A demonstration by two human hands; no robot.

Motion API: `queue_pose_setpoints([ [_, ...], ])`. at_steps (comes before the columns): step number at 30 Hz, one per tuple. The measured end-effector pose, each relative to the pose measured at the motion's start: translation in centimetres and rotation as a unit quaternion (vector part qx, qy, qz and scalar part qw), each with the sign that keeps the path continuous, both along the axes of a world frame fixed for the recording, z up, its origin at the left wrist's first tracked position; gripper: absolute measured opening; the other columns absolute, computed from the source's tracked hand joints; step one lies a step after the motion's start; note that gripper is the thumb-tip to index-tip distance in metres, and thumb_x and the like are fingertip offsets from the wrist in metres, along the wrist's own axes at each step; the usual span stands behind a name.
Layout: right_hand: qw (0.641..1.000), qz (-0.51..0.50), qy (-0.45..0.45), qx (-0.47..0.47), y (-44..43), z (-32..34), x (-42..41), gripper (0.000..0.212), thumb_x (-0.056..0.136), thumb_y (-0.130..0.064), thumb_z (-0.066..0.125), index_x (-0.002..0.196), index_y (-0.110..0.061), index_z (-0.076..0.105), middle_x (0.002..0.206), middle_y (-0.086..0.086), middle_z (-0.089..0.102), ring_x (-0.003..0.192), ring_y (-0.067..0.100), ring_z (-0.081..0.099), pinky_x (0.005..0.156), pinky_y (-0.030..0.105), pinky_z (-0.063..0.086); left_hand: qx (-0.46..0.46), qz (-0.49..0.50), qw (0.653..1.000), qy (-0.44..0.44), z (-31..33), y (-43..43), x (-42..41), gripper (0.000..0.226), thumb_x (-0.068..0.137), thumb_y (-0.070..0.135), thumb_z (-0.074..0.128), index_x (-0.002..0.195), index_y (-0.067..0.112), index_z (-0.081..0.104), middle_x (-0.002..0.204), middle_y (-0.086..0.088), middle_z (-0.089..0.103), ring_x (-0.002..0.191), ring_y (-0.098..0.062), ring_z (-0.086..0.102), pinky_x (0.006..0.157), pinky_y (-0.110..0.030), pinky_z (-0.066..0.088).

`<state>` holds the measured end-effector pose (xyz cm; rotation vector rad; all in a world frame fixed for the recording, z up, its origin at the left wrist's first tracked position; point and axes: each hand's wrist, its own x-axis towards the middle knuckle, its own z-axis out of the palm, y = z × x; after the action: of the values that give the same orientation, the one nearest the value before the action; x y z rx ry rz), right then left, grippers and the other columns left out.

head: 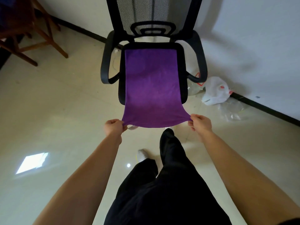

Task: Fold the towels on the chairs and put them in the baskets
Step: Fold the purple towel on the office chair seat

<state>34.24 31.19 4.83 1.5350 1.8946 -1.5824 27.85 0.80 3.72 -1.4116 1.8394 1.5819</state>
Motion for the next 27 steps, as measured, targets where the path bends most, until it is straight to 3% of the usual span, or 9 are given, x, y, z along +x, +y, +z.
queue_pose_setpoints([
  [4, 0.998, 0.023, 0.034, -0.053, 1.7, -0.5, -4.8, 0.024, 0.094, -0.008, 0.06, 0.116, -0.012, 0.069, 0.092, 0.001, 0.072, 0.083, 0.016, 0.069, 0.072, 0.027, 0.054, 0.013, -0.049, 0.998, 0.023, -0.4, 0.7, -5.2, 0.007, 0.078, -0.001, 0.058, 0.075, 0.005, 0.056, 0.073, -0.014, 0.061, 0.068, -0.027, 0.064, 0.074, -0.032, 0.056],
  [6, 0.996, 0.048, 0.044, -0.06, 3.2, -1.3, -8.3, 0.034, 0.092, -0.007, 0.061, 0.125, -0.013, 0.066, 0.098, 0.0, 0.072, 0.088, 0.016, 0.069, 0.075, 0.028, 0.055, -0.005, -0.072, 0.997, 0.028, -1.1, 1.2, -8.9, 0.019, 0.063, 0.01, 0.064, 0.08, 0.012, 0.055, 0.076, -0.011, 0.061, 0.075, -0.025, 0.061, 0.076, -0.033, 0.052],
  [8, 0.992, 0.115, 0.053, -0.027, 4.4, -1.9, -11.2, 0.043, 0.089, -0.006, 0.062, 0.131, -0.016, 0.064, 0.104, -0.001, 0.072, 0.095, 0.016, 0.068, 0.083, 0.032, 0.057, -0.028, -0.098, 0.994, 0.036, -1.4, 1.6, -11.8, 0.038, 0.061, 0.009, 0.067, 0.096, 0.015, 0.055, 0.088, -0.008, 0.066, 0.08, -0.023, 0.062, 0.081, -0.036, 0.054],
  [11, 0.971, 0.222, 0.047, 0.082, 6.5, -3.2, -16.3, 0.038, 0.088, -0.022, 0.065, 0.125, -0.019, 0.069, 0.109, 0.002, 0.074, 0.104, 0.02, 0.068, 0.101, 0.04, 0.051, -0.077, -0.121, 0.988, 0.061, -2.5, 2.8, -16.7, 0.031, 0.071, -0.005, 0.066, 0.094, 0.015, 0.06, 0.088, -0.005, 0.07, 0.086, -0.023, 0.068, 0.086, -0.038, 0.058],
  [15, 0.963, 0.235, 0.077, 0.104, 8.3, -5.7, -23.9, 0.026, 0.095, -0.034, 0.059, 0.109, -0.017, 0.074, 0.091, 0.001, 0.075, 0.089, 0.023, 0.072, 0.095, 0.046, 0.054, -0.154, -0.134, 0.976, 0.079, -4.8, 4.5, -22.6, 0.025, 0.076, 0.0, 0.062, 0.094, 0.016, 0.067, 0.092, -0.006, 0.073, 0.085, -0.025, 0.072, 0.082, -0.044, 0.06],
  [18, 0.965, 0.231, 0.085, 0.091, 9.0, -8.0, -28.9, 0.024, 0.098, -0.029, 0.057, 0.113, -0.017, 0.072, 0.094, 0.0, 0.074, 0.089, 0.019, 0.072, 0.092, 0.044, 0.057, -0.21, -0.154, 0.961, 0.093, -6.3, 5.9, -26.3, 0.024, 0.08, 0.007, 0.06, 0.1, 0.016, 0.071, 0.092, -0.005, 0.074, 0.083, -0.024, 0.072, 0.078, -0.042, 0.06],
  [23, 0.985, 0.155, 0.076, -0.021, 9.0, -12.0, -36.0, 0.043, 0.095, -0.014, 0.054, 0.137, -0.015, 0.056, 0.102, -0.001, 0.069, 0.085, 0.008, 0.066, 0.075, 0.025, 0.058, -0.213, -0.179, 0.956, 0.097, -10.5, 6.2, -32.7, 0.028, 0.076, 0.012, 0.061, 0.1, 0.023, 0.07, 0.09, 0.002, 0.073, 0.083, -0.018, 0.071, 0.076, -0.037, 0.061],
  [25, 0.988, 0.128, 0.073, -0.054, 9.0, -14.2, -38.4, 0.045, 0.094, -0.011, 0.055, 0.139, -0.013, 0.054, 0.108, 0.004, 0.068, 0.09, 0.011, 0.066, 0.08, 0.027, 0.059, -0.202, -0.175, 0.959, 0.098, -12.8, 6.1, -35.7, 0.028, 0.076, 0.008, 0.062, 0.101, 0.018, 0.07, 0.094, -0.002, 0.073, 0.087, -0.02, 0.071, 0.079, -0.037, 0.06],
  [27, 0.99, 0.097, 0.074, -0.065, 9.0, -16.3, -40.3, 0.044, 0.094, -0.008, 0.056, 0.137, -0.012, 0.056, 0.101, 0.002, 0.068, 0.092, 0.013, 0.067, 0.085, 0.033, 0.06, -0.21, -0.185, 0.956, 0.092, -15.1, 6.1, -38.6, 0.021, 0.078, 0.008, 0.061, 0.094, 0.018, 0.07, 0.091, -0.004, 0.074, 0.088, -0.021, 0.072, 0.08, -0.036, 0.06],
])
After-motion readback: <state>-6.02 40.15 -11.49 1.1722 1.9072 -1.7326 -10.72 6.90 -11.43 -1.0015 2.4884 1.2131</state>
